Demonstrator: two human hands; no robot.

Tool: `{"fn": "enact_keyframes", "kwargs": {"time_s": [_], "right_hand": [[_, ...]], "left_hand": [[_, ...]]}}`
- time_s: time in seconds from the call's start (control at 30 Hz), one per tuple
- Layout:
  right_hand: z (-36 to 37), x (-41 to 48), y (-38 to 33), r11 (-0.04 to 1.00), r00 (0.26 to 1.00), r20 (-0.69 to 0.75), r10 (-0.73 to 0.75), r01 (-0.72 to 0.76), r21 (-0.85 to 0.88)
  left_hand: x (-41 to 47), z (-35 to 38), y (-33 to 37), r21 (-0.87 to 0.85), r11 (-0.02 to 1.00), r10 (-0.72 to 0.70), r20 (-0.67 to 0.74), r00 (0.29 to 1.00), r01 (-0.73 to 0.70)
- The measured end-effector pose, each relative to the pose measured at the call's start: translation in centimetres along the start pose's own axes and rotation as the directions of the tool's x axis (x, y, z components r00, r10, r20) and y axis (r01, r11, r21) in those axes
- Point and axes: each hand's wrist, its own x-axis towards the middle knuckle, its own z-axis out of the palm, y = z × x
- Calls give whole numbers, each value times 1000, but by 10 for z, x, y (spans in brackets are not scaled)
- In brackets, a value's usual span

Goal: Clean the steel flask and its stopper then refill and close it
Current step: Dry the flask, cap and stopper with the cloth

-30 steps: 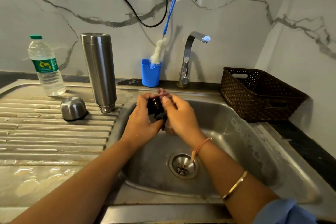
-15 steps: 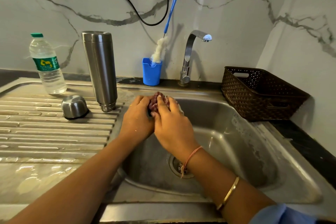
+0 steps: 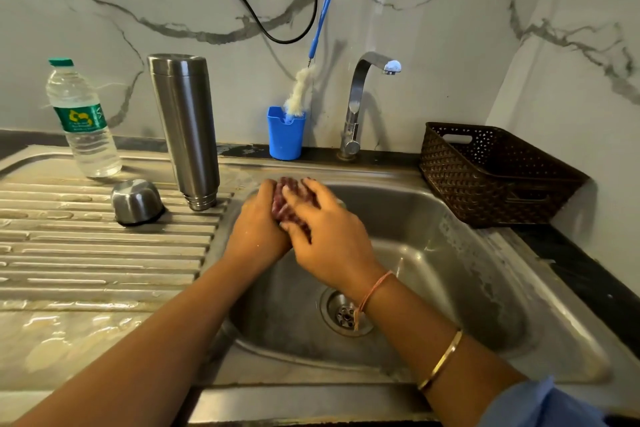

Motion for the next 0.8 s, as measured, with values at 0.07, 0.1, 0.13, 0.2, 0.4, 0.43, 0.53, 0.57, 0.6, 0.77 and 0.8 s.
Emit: {"fn": "enact_keyframes", "kwargs": {"time_s": [0.07,0.1,0.13,0.2,0.4,0.43,0.53,0.57,0.6,0.77,0.8], "right_hand": [[2,-3,-4,990,995,-3,-104,103,-97],[3,-3,-3,987,990,-43,-133,128,-99],[3,-3,-3,986,983,-104,-149,139,-95],[2,0,2,991,968,-219,-123,130,17],[-13,12,10,66,919,235,317,-269,961],[-16,11,10,-48,886,341,313,-344,938],[-14,10,6,197,883,251,396,-349,916],[-13,9,3,425,904,125,408,-309,851],[-11,7,2,667,933,2,361,-259,699],[-5,-7,-11,991,1000,10,-10,11,-132],[-3,-9,-15,985,1000,9,-27,28,-169]], "left_hand": [[1,-3,-1,27,1000,17,-88,996,-15],[1,-4,1,-7,1000,17,-132,991,-18],[1,-5,3,-48,999,18,-165,986,-26],[0,-6,8,-147,987,41,-184,982,-69],[-4,0,11,-331,929,109,-175,979,-163],[-4,1,12,-340,929,103,-146,984,-148],[-4,0,11,-308,944,100,-60,993,-114],[-4,-1,10,-276,957,83,-52,995,-94],[-3,-2,10,-235,969,61,-57,997,-73],[1,-7,0,-4,1000,5,-164,986,-6],[1,-7,-1,0,1000,-2,-163,987,3]]}}
